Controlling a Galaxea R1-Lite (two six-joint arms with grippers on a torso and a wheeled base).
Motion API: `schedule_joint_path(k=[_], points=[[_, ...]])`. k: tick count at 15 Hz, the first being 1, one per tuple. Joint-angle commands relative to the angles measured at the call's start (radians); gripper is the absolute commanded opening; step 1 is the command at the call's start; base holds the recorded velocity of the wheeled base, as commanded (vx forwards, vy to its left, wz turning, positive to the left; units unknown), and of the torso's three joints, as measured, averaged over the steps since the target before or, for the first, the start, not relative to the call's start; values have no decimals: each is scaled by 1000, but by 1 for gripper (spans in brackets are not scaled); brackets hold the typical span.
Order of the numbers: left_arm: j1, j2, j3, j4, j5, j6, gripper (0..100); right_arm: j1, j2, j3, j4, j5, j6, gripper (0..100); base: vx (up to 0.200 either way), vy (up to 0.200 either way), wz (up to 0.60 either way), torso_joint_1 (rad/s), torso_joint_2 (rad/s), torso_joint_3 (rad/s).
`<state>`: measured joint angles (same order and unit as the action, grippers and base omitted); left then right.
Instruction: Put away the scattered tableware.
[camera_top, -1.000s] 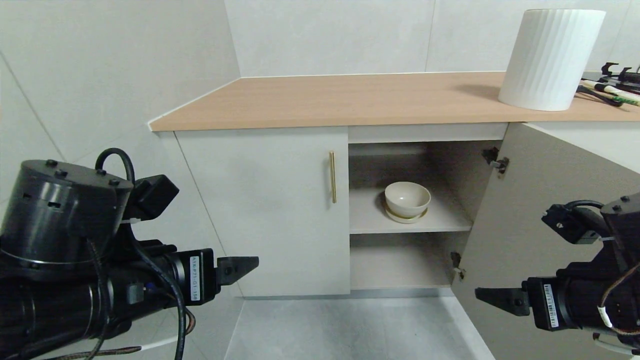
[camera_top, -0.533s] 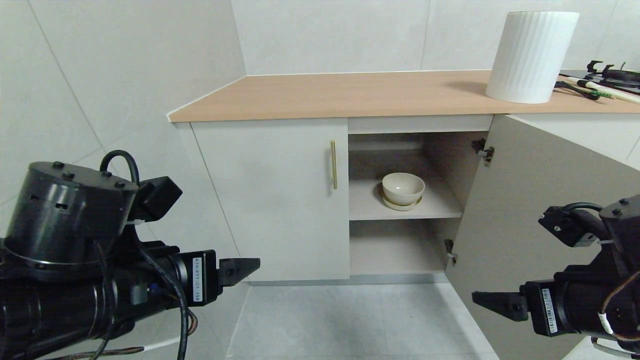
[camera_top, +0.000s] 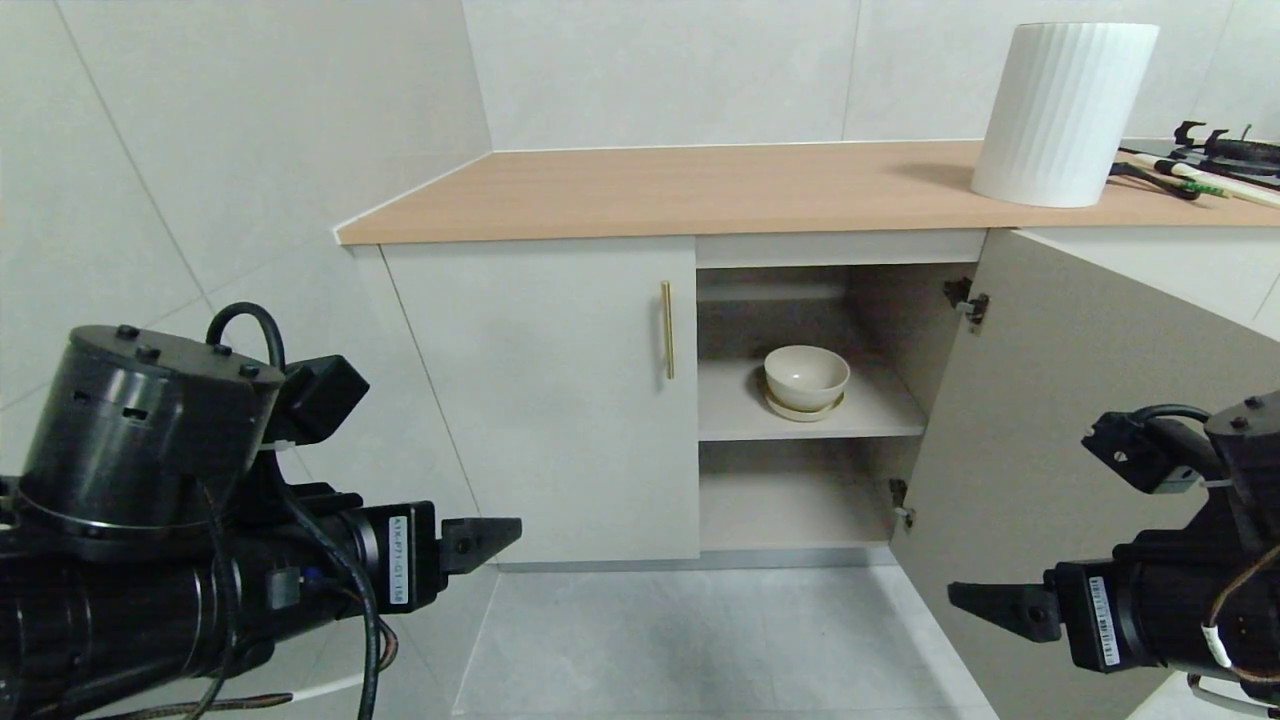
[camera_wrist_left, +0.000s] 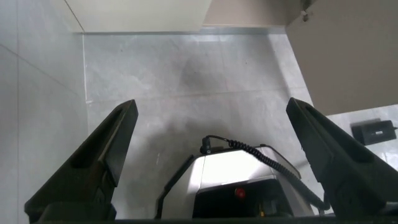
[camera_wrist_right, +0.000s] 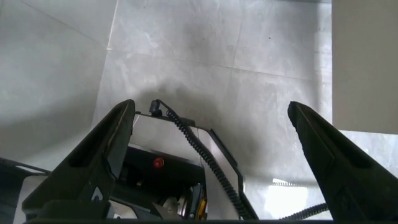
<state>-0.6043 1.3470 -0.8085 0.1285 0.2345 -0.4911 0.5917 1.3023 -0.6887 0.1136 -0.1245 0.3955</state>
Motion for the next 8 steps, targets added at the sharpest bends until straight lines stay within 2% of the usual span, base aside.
schedule_joint_path(k=[1,3,8], points=[[0,3,2,2,0,6,100,0,-12,-6,37,0,-7,100,0,-200,0,12,12,12],[0,3,6,0,2,23,100,-3,-32,-11,90,0,-46,100,0,-200,0,0,0,5],[0,3,6,0,2,23,100,-3,-74,-37,235,0,-98,100,0,-200,0,5,3,0]])
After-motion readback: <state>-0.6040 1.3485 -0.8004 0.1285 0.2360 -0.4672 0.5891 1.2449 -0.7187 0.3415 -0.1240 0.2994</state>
